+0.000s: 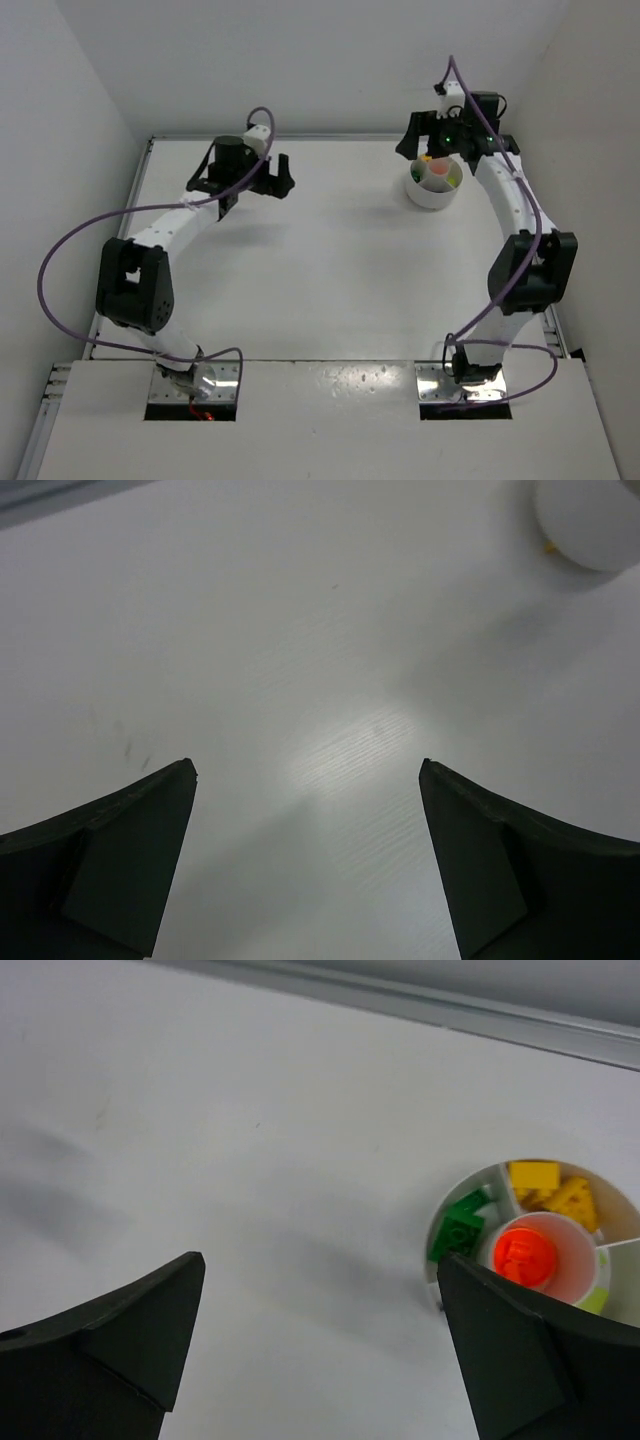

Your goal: Sort the legos into containers by color

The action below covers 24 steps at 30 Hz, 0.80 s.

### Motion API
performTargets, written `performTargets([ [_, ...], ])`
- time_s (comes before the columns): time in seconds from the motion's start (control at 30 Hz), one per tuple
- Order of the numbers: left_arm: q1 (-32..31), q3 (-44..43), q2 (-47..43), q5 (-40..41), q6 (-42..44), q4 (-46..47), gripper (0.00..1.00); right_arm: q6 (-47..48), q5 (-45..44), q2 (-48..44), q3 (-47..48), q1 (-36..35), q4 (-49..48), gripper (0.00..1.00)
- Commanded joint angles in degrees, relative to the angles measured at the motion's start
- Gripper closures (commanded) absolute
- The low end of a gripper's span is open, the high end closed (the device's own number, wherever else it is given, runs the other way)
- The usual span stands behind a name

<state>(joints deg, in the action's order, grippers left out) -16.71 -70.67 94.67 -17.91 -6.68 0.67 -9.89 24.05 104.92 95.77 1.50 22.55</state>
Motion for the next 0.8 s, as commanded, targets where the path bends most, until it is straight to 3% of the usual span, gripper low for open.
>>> performTargets([
  [0.0,5.17,-0.08,-6.15,7.08,-1.34,-12.84,0.00,10.67,0.82,-5.95,-6.72,-3.07,3.46,0.01],
  [0.27,16.53,9.06,-20.04,11.14,9.74,-24.03,0.00,16.83,-4.98,-12.90,-20.43,-4.84,5.40,0.01],
  [0.5,17.06,18.72,-29.45,17.47,10.81,-25.19,0.00,17.71,-13.58,-12.29,-21.32,-2.47,10.49,0.01],
  [0.77,17.06,25.40,-35.51,18.00,10.27,-24.14,0.00,13.49,-16.93,-9.04,-18.25,2.11,17.78,0.01],
])
